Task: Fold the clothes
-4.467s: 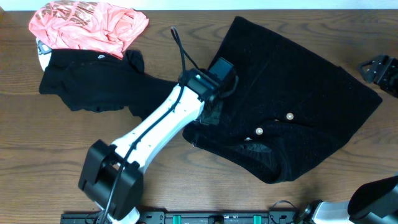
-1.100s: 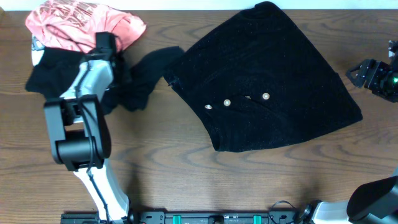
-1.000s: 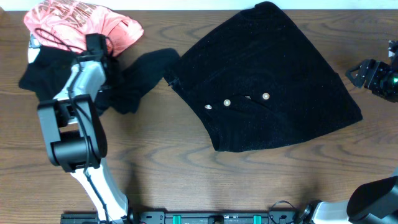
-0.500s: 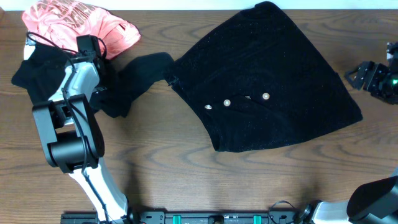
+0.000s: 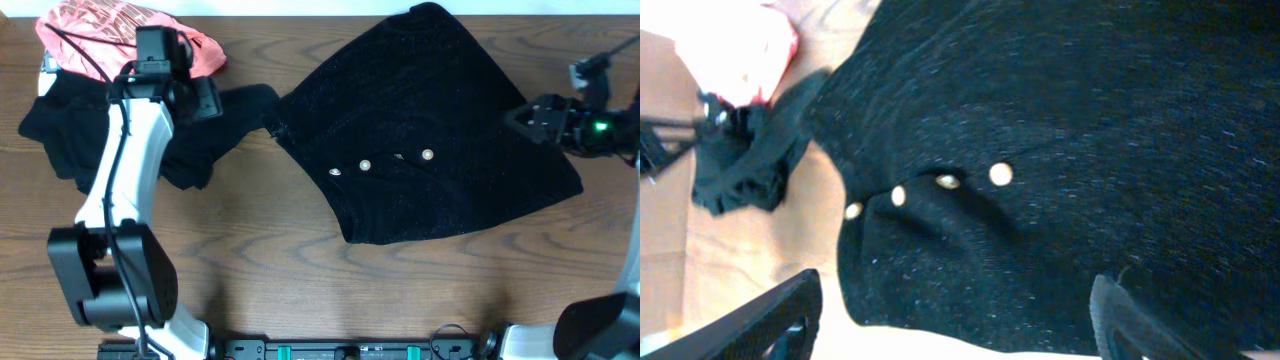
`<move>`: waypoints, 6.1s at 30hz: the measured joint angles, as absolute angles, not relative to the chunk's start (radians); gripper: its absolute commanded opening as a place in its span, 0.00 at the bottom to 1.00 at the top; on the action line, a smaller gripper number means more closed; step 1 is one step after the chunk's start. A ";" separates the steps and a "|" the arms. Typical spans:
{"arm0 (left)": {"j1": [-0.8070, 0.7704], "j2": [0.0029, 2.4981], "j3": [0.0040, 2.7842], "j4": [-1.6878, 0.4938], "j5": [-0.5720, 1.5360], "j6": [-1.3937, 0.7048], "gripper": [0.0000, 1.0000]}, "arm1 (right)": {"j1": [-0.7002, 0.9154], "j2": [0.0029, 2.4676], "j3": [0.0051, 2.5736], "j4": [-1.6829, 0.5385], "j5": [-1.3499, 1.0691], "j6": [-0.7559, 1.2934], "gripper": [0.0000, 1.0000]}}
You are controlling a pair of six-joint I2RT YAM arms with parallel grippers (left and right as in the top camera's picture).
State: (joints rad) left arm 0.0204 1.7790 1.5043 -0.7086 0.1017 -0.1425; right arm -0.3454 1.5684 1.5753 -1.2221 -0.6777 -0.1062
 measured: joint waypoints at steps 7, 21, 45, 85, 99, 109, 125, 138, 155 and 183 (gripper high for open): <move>-0.100 1.781 1.502 -0.796 0.190 -0.187 0.73 | -0.017 1.463 1.576 -1.189 -0.415 -0.039 0.95; -0.242 1.833 1.498 -0.726 0.234 -0.379 0.73 | 0.310 1.477 1.576 -1.129 -0.057 0.166 0.96; -0.242 2.126 1.492 -0.226 0.222 -0.532 0.06 | 0.360 1.477 1.575 -1.115 -0.043 0.180 0.96; -0.170 1.893 1.491 -0.896 0.398 -0.257 0.98 | -0.083 1.594 1.551 -1.239 -0.024 0.213 0.99; -0.309 1.889 1.399 -0.921 0.392 -0.262 0.98 | -0.263 1.597 1.193 -0.935 -0.118 0.087 0.99; -0.367 1.889 1.352 -0.934 0.386 -0.265 0.98 | -0.375 1.597 1.127 -0.772 -0.195 -0.049 0.99; -0.493 1.889 1.351 -0.907 0.386 -0.294 0.98 | -0.383 1.715 1.024 -0.612 -0.228 -0.117 0.98; -0.526 1.889 1.351 -0.896 0.385 -0.295 0.99 | -0.417 1.794 1.024 -0.558 -0.253 -0.155 0.91; -0.542 1.889 1.350 -0.986 0.358 -0.322 0.21 | -0.435 1.787 1.026 -0.777 -0.326 -0.104 0.13; -0.546 1.514 1.346 -1.108 0.110 -0.367 0.06 | -0.450 1.266 1.060 -1.061 -0.331 0.008 0.01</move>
